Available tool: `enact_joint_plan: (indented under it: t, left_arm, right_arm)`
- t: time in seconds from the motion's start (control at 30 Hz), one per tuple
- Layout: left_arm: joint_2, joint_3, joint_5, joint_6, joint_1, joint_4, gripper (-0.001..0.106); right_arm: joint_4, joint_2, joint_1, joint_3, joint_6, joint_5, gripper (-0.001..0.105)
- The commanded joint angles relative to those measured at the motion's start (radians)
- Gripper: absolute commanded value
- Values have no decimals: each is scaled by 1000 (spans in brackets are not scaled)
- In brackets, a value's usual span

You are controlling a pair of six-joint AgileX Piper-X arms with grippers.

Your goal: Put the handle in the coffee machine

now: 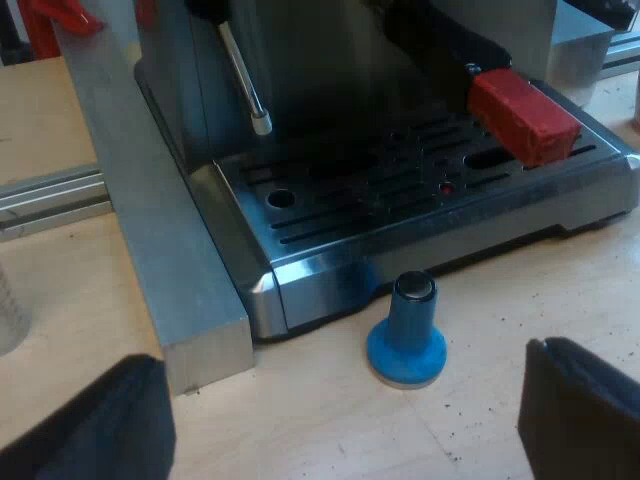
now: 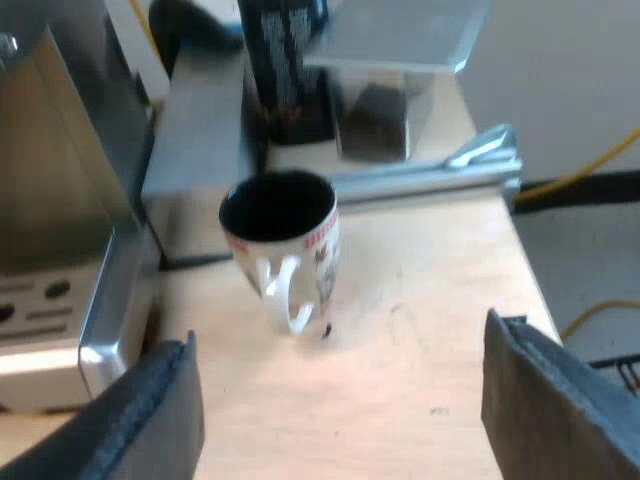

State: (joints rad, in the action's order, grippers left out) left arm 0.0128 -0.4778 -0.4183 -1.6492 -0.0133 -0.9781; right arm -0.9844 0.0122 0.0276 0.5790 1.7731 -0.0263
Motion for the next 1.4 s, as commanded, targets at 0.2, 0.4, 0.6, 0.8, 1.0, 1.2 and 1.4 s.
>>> enact_joint_plan:
  t: [0.2,0.4,0.6,0.8,1.0,1.2,1.4]
  left_arm:
    - [133,-5,1,-15,-2,18,73]
    - [133,-5,1,-15,-2,18,73]
    - [133,-5,1,-10,-2,18,73]
    - [133,-5,2,16,-2,18,73]
    - [133,-5,2,16,-2,18,73]
    - [133,-7,79,46,-2,18,73]
    - [133,-7,79,46,-2,18,73]
  right_arm:
    - [-1,39,2,-51,1,52,62]
    - [-1,39,2,-77,-27,76,62]
    - [4,39,2,-79,-27,76,62]
    - [4,39,2,-79,-27,76,62]
    - [4,39,2,-79,-27,76,62]
    - [4,39,2,-79,-27,76,62]
    - [4,39,2,-79,-27,76,62]
